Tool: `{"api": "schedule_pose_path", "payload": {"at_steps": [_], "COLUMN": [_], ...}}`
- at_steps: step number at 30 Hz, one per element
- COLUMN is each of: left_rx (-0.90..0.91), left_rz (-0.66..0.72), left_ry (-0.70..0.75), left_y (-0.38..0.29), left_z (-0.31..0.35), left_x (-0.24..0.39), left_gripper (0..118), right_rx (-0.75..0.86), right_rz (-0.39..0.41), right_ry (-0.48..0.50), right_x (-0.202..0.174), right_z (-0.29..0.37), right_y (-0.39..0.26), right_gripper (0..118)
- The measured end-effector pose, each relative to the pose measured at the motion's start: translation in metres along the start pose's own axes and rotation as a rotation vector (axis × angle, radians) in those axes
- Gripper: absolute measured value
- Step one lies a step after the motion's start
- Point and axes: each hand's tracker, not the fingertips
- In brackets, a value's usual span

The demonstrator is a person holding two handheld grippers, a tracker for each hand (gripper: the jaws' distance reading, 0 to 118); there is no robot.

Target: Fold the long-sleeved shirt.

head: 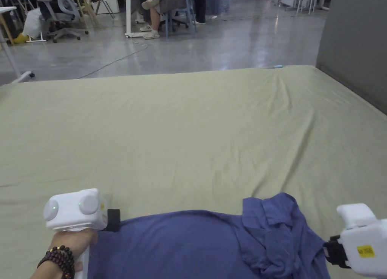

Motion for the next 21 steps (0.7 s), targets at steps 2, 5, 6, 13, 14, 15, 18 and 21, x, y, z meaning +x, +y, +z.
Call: {"api": "schedule_pose_path", "payload": {"at_steps": [2,5,6,13,14,15,18,21], "left_rx": [-0.034,0.013,0.018,0.057,0.057,0.055,0.053,0.056], "left_rz": [-0.042,0.014,0.0,-0.075,-0.075,-0.075,-0.072,-0.073], "left_ry": [-0.016,-0.123,-0.129,-0.147,-0.151,-0.154,-0.154,-0.153], "left_y": [0.003,-0.002,-0.003,-0.015,-0.017,-0.015,-0.018,-0.02], "left_z": [0.016,0.042,0.051,0.085,0.086,0.085,0.084,0.086], "left_x": [0.006,0.007,0.008,0.01,0.01,0.006,0.006,0.007], "left_gripper": [0,0,0,0,0,0,0,0], "right_rx": [0.005,0.01,0.005,-0.078,-0.125,-0.152,-0.358,-0.299], "right_rz": [0.007,0.031,0.033,0.01,-0.002,-0.011,0.08,0.071], "right_ry": [-0.006,-0.001,-0.005,-0.039,-0.062,-0.074,-0.079,-0.088], "right_x": [-0.001,-0.005,-0.008,-0.022,-0.023,-0.025,-0.032,-0.04], "right_z": [-0.008,-0.03,-0.039,-0.109,-0.121,-0.131,-0.17,-0.163], "right_y": [0.016,0.052,0.066,0.14,0.145,0.147,0.14,0.135], "right_gripper": [0,0,10,94,94,94,81,67]}}
